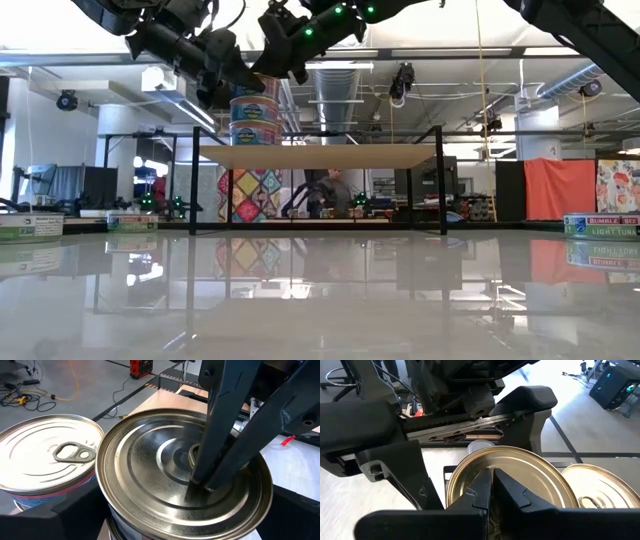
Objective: Stack canned seafood by type on shelf
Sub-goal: Stack the blue-pink tuna can on top of the other blue-pink tuna on the shelf
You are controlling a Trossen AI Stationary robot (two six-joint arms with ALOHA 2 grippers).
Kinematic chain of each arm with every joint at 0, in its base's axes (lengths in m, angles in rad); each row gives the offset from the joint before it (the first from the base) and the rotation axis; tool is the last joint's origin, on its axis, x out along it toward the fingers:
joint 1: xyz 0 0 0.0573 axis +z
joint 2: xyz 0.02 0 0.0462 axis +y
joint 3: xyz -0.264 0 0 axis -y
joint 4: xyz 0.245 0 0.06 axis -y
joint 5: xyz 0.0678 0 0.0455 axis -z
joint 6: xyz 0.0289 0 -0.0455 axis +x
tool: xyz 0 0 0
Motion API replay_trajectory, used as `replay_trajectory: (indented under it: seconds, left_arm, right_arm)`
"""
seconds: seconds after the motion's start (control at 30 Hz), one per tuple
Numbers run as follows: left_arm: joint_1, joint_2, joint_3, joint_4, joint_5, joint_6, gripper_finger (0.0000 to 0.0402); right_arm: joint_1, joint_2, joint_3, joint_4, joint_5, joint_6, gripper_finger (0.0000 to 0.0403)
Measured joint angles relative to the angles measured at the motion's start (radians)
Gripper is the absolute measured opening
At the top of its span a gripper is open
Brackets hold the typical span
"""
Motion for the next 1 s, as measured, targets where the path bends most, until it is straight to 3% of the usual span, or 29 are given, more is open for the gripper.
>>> replay_trajectory:
  seconds: [0.27, 0.47, 1.0]
  left_arm:
    - [0.000, 0.000, -0.001, -0.001, -0.004, 0.016, 0.0373]
    - [0.000, -0.005, -0.002, 0.001, 0.001, 0.019, 0.0394]
    - [-0.001, -0.032, -0.004, -0.013, 0.019, 0.025, 0.0392]
  right_arm:
    - [0.000, 0.000, 0.000, 0.000, 0.000, 0.000, 0.0013]
    - [-0.002, 0.000, 0.000, -0.012, 0.000, 0.000, 0.0013]
    - [-0.010, -0.001, 0.002, -0.038, 0.006, -0.018, 0.0013]
